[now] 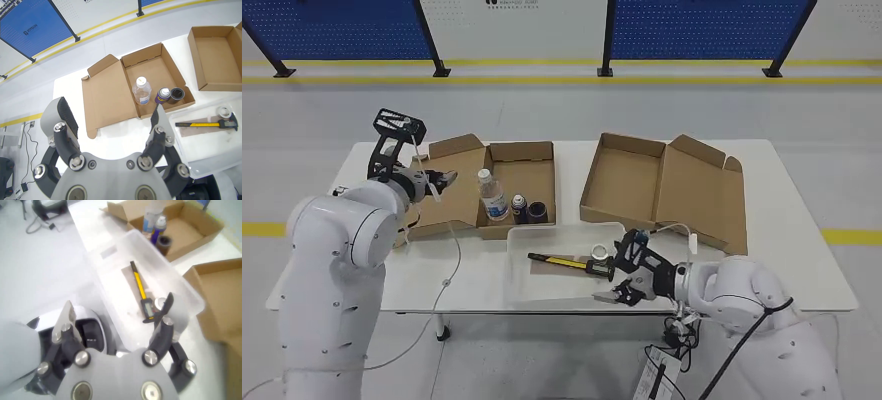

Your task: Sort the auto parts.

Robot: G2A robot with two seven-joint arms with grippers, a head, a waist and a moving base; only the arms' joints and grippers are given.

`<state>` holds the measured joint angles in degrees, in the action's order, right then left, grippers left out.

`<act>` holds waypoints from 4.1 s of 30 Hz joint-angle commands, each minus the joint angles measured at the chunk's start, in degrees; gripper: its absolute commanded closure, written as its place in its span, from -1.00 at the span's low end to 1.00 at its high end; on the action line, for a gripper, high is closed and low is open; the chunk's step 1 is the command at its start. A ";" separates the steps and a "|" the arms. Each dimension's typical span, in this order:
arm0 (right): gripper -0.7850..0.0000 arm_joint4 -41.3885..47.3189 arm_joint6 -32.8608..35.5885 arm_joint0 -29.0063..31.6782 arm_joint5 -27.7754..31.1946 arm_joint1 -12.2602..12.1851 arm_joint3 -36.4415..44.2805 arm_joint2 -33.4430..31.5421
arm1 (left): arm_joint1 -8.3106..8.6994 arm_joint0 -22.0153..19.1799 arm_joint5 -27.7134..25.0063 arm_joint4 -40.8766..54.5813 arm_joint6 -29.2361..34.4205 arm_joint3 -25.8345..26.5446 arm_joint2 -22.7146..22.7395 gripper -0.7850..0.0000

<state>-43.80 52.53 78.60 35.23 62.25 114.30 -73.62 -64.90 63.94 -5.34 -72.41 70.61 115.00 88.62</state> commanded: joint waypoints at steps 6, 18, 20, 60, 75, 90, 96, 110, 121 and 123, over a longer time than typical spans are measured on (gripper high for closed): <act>-1.00 -2.77 15.85 -8.90 -10.47 0.28 3.22 5.64 | 0.00 0.00 0.00 0.00 0.00 0.00 0.00 -1.00; -1.00 -5.62 31.79 -23.72 -15.25 0.32 -2.27 17.96 | 0.00 0.00 0.00 0.00 0.00 0.00 0.00 -1.00; -1.00 -5.62 31.79 -23.72 -15.25 0.32 -2.27 17.96 | 0.00 0.00 0.00 0.00 0.00 0.00 0.00 -1.00; -0.47 4.97 35.47 -53.56 -19.49 7.90 -24.96 50.56 | 0.00 0.00 0.00 0.00 0.00 0.00 0.00 -1.00; -0.65 5.09 34.00 -53.23 -22.06 10.11 -32.11 54.79 | 0.00 0.00 0.00 0.00 0.00 0.00 0.00 -1.00; -0.22 3.04 27.47 -51.34 -20.79 13.38 -41.46 56.53 | 0.00 0.00 0.00 0.00 0.00 0.00 0.00 -1.00; 0.04 2.80 26.59 -51.58 -19.32 15.19 -45.23 57.33 | 0.00 0.00 0.00 0.00 0.00 0.00 0.00 -1.00; 0.08 3.05 25.02 -52.06 -15.99 18.83 -52.97 58.10 | 0.00 0.00 0.00 0.00 0.00 0.00 0.00 -1.00; 0.09 3.60 25.27 -52.13 -14.51 20.80 -56.12 57.92 | 0.00 0.00 0.00 0.00 0.00 0.00 0.00 -1.00; 0.12 3.65 25.31 -52.06 -14.19 21.07 -56.53 57.89 | 0.00 0.00 0.00 0.00 0.00 0.00 0.00 -1.00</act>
<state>-40.13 77.83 26.51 20.92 83.20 57.95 -15.72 -64.90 63.94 -5.35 -72.41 70.61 115.00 88.62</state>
